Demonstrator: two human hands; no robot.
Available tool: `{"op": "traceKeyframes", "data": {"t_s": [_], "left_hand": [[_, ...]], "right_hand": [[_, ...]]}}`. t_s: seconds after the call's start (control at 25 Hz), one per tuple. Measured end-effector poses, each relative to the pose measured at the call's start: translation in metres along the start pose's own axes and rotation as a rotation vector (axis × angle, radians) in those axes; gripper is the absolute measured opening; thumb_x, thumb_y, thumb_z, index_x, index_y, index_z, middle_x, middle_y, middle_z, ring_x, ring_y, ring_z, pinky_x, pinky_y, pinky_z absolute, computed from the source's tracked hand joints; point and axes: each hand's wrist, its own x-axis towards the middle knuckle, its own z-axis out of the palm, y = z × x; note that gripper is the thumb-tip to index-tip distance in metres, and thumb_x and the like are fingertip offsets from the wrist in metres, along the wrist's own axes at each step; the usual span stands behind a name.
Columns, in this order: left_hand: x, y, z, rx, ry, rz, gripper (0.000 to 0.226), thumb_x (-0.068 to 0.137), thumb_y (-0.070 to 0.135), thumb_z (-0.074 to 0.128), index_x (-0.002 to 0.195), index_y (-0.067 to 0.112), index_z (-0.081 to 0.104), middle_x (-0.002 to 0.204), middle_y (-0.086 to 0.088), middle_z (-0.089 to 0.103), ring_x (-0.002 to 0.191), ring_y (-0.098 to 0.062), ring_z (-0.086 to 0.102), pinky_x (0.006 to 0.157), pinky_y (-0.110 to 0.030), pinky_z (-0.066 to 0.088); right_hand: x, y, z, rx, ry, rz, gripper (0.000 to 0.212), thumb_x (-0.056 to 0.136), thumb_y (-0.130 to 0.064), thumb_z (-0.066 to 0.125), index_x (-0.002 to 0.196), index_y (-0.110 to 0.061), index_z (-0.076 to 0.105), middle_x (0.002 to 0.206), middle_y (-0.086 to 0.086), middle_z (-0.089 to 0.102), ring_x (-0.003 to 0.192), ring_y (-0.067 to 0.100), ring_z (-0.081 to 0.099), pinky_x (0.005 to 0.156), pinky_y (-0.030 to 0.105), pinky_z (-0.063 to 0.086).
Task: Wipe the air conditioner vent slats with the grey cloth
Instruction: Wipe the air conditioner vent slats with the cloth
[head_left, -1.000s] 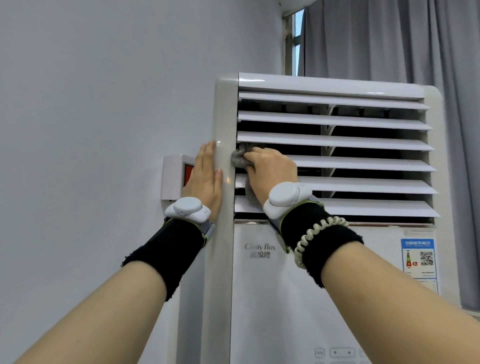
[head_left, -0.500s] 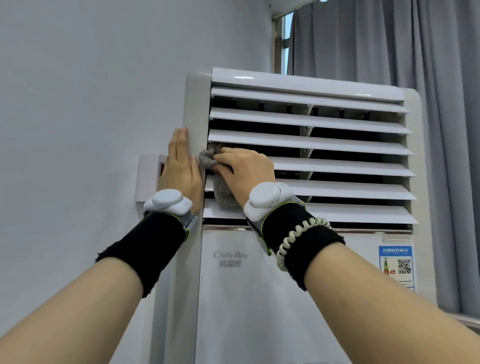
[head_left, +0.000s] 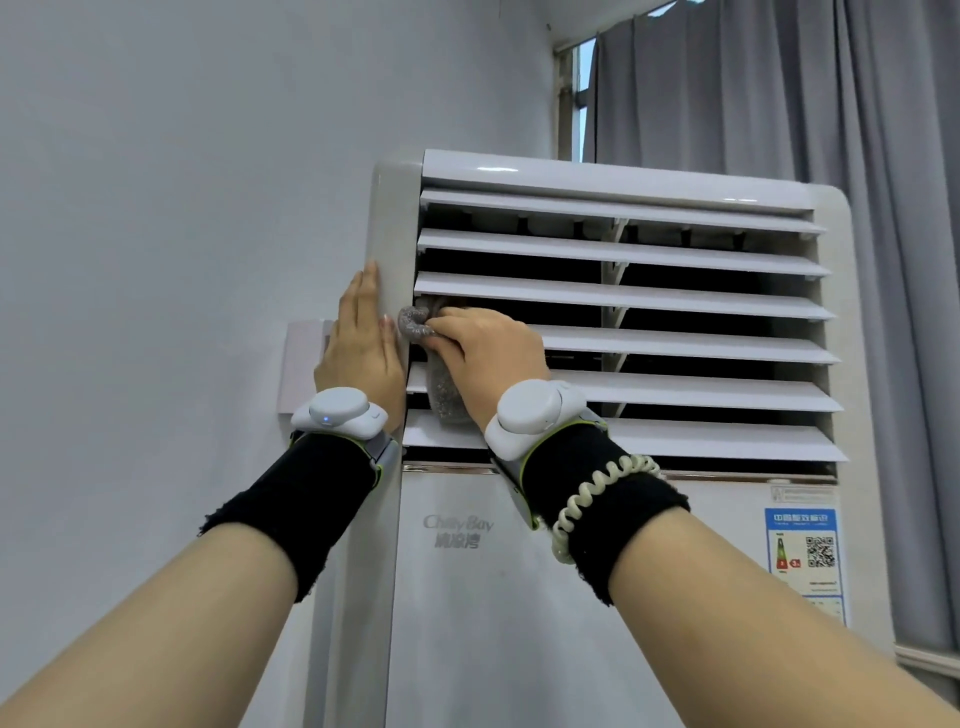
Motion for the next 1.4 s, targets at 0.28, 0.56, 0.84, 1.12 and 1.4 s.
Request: {"op": "traceKeyframes", "data": {"t_s": [0.28,0.56,0.84,1.12,1.4], "left_hand": [[0.001,0.002,-0.002,0.016,-0.036,-0.013,0.049,0.099,0.018,0.029,0.146,0.023,0.016,0.152,-0.002,0.028,0.124,-0.03,0.046,0.089,-0.049,0.049],[0.001,-0.001,0.002,0.027,-0.007,0.005,0.05,0.098,0.017,0.031,0.146,0.023,0.018,0.15,-0.003,0.033,0.122,-0.03,0.048,0.078,-0.044,0.05],[0.001,-0.001,0.0,0.041,-0.01,0.025,0.049,0.099,0.017,0.029,0.146,0.022,0.016,0.15,-0.003,0.031,0.121,-0.028,0.049,0.08,-0.039,0.049],[0.001,-0.001,0.0,0.04,-0.015,0.01,0.05,0.099,0.017,0.029,0.146,0.022,0.016,0.151,-0.001,0.031,0.123,-0.026,0.047,0.078,-0.044,0.053],[0.001,0.0,-0.001,0.026,-0.023,-0.007,0.05,0.098,0.018,0.03,0.146,0.025,0.017,0.151,0.001,0.031,0.124,-0.026,0.047,0.079,-0.046,0.052]], "right_hand": [[-0.011,0.001,-0.013,0.469,0.231,0.124,0.022,0.092,-0.021,0.057,0.095,-0.006,0.073,0.09,0.017,0.075,0.089,0.035,0.064,0.077,0.043,0.05],[-0.005,0.003,-0.035,0.688,0.502,0.225,0.014,0.087,-0.016,0.064,0.086,-0.008,0.075,0.076,0.01,0.076,0.068,0.02,0.065,0.065,0.028,0.049],[0.031,0.036,-0.059,0.723,0.756,0.539,0.019,0.084,-0.02,0.063,0.076,-0.005,0.072,0.05,-0.006,0.05,0.052,0.008,0.04,0.054,0.021,0.031],[0.049,0.039,-0.059,0.307,0.756,0.408,0.013,0.084,-0.002,0.054,0.093,-0.008,0.061,0.098,0.01,0.06,0.093,0.028,0.057,0.06,0.016,0.025],[0.035,0.005,-0.007,0.023,0.399,0.066,0.022,0.081,0.004,0.047,0.1,-0.002,0.056,0.105,0.016,0.058,0.096,0.033,0.053,0.082,0.04,0.045]]}}
